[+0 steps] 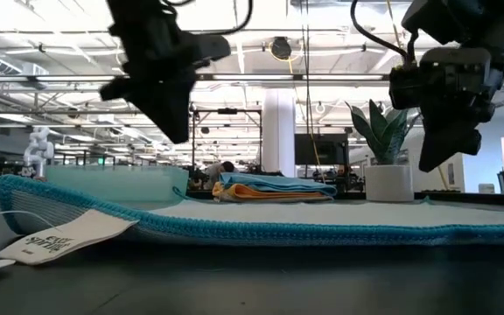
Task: Fold microfiber towels
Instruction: Fold the light blue microfiber towel
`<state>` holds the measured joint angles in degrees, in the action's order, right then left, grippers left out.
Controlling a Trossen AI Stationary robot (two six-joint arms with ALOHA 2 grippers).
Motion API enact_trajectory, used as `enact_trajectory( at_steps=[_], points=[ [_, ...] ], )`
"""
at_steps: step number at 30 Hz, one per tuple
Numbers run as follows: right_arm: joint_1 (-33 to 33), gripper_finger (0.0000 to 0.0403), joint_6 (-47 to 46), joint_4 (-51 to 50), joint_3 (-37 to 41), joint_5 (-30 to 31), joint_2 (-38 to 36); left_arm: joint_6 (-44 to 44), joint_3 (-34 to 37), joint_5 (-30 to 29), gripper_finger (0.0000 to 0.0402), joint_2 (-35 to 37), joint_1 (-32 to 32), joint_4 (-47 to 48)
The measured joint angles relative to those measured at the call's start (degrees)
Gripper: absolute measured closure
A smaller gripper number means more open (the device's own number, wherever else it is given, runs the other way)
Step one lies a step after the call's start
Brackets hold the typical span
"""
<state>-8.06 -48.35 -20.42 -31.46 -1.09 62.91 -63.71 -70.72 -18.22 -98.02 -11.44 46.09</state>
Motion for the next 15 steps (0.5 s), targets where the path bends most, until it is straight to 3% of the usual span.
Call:
enact_trajectory(
  at_steps=[7,15],
  points=[
    [4.4,0.0331,2.5,-2.6,-0.1,-3.8,-6.4,4.9,0.0,6.5,0.0287,0.5,8.0,1.0],
    [9.9,0.0271,1.0,-8.8,-0.1,-4.0,-12.3,11.0,0.0,10.9,0.0273,0.6,15.1,2.4]
  ],
)
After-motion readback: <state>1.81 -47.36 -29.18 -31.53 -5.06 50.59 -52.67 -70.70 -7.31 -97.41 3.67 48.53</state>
